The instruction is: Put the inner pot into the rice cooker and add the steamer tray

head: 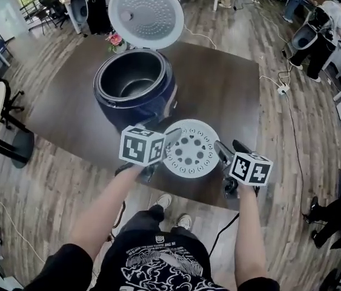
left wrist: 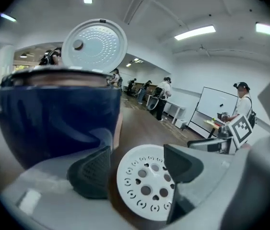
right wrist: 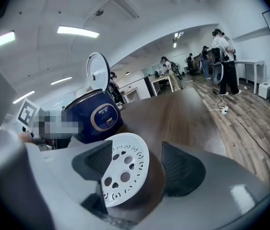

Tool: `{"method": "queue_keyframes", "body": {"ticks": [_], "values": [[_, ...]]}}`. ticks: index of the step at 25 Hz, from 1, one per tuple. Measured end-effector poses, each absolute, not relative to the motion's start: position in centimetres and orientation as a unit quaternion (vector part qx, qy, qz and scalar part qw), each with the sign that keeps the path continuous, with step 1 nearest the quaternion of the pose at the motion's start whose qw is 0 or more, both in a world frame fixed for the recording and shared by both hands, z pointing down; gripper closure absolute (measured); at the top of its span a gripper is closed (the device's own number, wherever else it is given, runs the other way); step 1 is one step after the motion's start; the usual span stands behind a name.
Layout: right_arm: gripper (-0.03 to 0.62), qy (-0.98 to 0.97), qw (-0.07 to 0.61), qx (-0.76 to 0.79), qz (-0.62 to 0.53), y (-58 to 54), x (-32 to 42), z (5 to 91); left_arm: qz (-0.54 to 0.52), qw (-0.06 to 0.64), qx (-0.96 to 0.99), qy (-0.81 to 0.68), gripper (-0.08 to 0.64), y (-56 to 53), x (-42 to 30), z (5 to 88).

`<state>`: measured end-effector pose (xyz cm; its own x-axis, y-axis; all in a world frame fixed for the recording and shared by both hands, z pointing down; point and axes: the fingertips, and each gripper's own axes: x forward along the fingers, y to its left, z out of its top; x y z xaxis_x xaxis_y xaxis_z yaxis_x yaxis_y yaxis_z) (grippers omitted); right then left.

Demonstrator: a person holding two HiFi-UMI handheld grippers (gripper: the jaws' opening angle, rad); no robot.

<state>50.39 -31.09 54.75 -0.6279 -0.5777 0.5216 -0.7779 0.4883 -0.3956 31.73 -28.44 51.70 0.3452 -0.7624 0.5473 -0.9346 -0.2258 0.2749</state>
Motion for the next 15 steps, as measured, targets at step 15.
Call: {"method": "queue_keyframes", "body": {"ticks": [15], "values": [[0.365, -0.844, 0.188, 0.330, 0.378, -28.8, 48.5, 60.8, 0.066, 0.424, 0.691, -0.582, 0.337, -23.3, 30.9, 59.7]]}}
